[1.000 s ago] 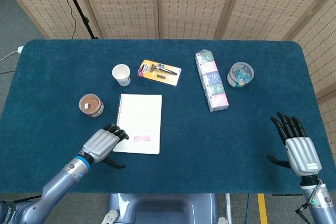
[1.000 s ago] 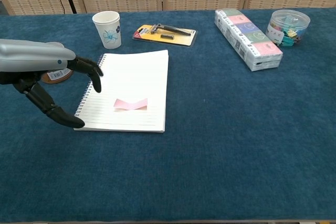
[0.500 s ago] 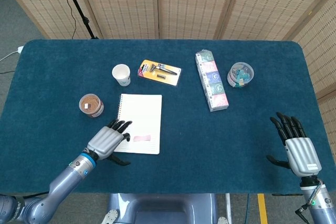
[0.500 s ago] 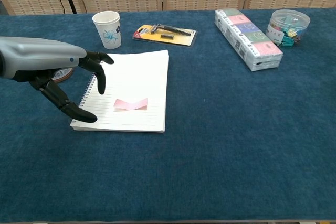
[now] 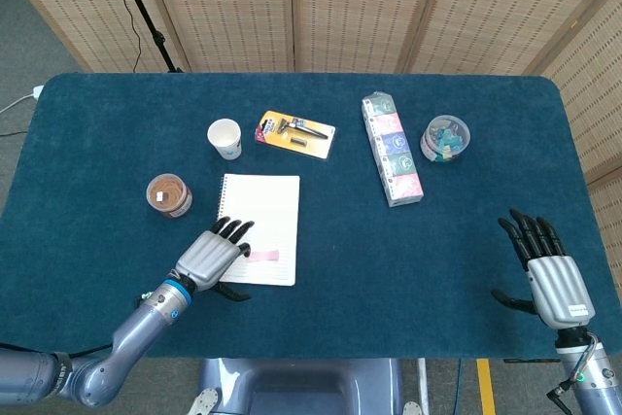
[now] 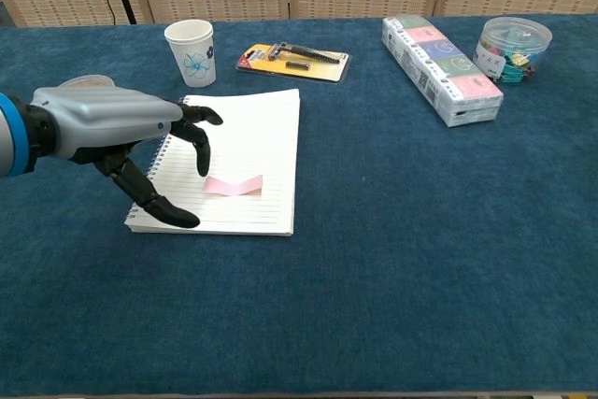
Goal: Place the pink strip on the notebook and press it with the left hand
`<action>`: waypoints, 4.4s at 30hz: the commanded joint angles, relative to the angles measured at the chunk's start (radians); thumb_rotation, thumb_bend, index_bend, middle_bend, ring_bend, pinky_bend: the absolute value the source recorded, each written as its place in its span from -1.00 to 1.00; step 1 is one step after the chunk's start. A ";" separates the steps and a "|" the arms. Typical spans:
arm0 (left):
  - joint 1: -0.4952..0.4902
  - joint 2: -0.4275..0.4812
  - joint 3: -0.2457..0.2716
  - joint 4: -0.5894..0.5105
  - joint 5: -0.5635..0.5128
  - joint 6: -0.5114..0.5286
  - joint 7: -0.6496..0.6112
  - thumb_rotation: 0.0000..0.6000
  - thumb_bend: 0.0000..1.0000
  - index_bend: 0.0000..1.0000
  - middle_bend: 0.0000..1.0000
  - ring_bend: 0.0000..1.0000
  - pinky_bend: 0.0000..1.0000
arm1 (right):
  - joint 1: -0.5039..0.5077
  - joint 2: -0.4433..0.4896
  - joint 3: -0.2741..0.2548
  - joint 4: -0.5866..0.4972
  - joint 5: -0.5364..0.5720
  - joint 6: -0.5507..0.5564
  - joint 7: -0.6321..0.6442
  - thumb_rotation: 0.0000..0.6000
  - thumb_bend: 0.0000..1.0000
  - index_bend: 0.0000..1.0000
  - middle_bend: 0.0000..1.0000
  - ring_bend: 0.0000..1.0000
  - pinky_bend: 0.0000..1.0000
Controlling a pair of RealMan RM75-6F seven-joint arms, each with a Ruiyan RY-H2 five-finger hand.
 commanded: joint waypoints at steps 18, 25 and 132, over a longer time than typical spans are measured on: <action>-0.045 -0.130 0.005 0.105 -0.037 0.039 0.073 -0.13 -1.00 -0.32 -1.00 -1.00 -1.00 | -0.009 0.015 0.009 -0.002 -0.021 0.002 0.046 1.00 -1.00 -1.00 -1.00 -1.00 -1.00; -0.047 -0.142 0.010 0.117 -0.048 0.042 0.077 -0.13 -1.00 -0.32 -1.00 -1.00 -1.00 | -0.011 0.019 0.012 -0.002 -0.023 0.000 0.064 1.00 -1.00 -1.00 -1.00 -1.00 -1.00; -0.028 -0.103 0.065 0.087 -0.044 0.056 0.111 -0.13 -1.00 -0.38 -1.00 -1.00 -1.00 | -0.019 0.033 0.032 -0.009 -0.028 -0.026 0.104 1.00 -1.00 -1.00 -1.00 -1.00 -1.00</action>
